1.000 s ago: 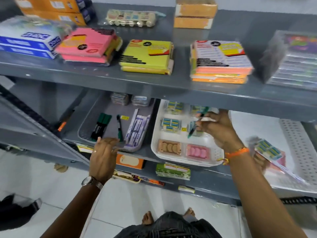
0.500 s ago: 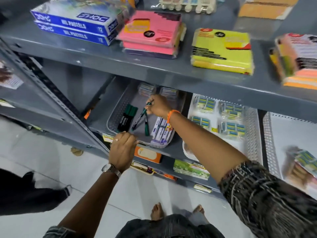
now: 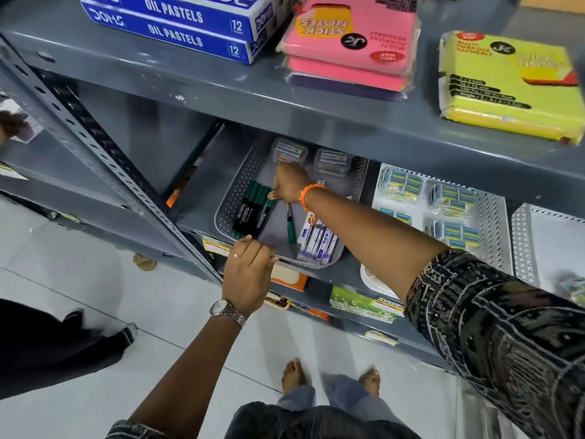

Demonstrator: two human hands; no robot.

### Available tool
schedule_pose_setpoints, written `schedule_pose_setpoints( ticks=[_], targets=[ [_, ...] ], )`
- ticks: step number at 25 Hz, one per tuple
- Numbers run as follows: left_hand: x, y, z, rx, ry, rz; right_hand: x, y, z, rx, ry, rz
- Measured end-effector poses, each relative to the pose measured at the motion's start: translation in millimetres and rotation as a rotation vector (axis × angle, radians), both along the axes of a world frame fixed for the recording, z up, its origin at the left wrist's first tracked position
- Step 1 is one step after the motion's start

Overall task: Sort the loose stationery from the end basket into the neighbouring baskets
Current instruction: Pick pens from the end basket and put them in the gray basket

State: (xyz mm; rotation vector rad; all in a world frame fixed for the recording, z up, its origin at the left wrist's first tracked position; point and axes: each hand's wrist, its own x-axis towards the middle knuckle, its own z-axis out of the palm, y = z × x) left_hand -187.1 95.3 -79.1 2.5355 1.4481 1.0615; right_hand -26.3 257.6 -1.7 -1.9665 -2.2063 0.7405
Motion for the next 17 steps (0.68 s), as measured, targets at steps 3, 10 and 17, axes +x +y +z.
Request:
schedule_pose_setpoints(
  ticks=[3, 10, 17],
  targets=[
    [-0.8, -1.3, -1.5, -0.009, -0.006, -0.003, 3.7, -3.1, 0.9, -0.005, 0.002, 0.015],
    [6.4, -7.3, -1.1, -0.047, -0.005, 0.042, 58.5, -27.5, 29.8, 0.074, 0.177, -0.052],
    [56.9, -32.9, 13.7, -0.018, 0.126, 0.000, 173.9, -128.5, 52.3, 0.236, 0.419, -0.330]
  ],
)
